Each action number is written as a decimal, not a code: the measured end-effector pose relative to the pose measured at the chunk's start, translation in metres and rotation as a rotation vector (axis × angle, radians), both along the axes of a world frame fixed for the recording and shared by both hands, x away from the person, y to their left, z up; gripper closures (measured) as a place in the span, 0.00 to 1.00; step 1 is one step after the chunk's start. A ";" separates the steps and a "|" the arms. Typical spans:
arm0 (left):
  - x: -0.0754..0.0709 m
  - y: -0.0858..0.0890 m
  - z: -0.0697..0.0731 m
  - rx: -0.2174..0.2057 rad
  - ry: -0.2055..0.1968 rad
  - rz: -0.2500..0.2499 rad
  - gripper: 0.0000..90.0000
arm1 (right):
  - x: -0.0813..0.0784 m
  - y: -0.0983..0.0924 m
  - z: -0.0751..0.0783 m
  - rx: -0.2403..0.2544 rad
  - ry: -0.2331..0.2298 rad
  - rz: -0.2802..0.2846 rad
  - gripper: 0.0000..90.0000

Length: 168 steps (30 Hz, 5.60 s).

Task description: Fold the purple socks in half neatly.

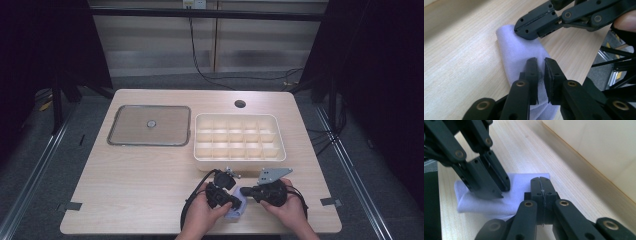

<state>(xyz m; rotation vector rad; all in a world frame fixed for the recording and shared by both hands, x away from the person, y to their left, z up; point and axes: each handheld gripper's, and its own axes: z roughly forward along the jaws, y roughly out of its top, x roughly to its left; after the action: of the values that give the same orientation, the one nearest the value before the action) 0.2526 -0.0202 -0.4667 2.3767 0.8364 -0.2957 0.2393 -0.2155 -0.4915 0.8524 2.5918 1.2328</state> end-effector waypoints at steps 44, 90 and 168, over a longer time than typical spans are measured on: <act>-0.011 0.014 0.005 0.005 0.016 0.002 0.96 | 0.000 0.004 -0.002 0.009 -0.003 0.002 1.00; -0.006 0.010 0.009 -0.020 0.007 0.048 0.83 | -0.001 -0.004 0.009 0.045 -0.042 -0.068 0.93; -0.001 0.026 0.020 -0.043 -0.070 0.042 0.63 | -0.002 -0.009 0.017 0.055 -0.011 -0.104 0.78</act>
<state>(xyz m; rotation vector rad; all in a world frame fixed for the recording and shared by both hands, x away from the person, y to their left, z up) 0.2515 0.0059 -0.4467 2.3125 0.8381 -0.2105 0.2374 -0.2241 -0.4746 0.9746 2.4808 1.2805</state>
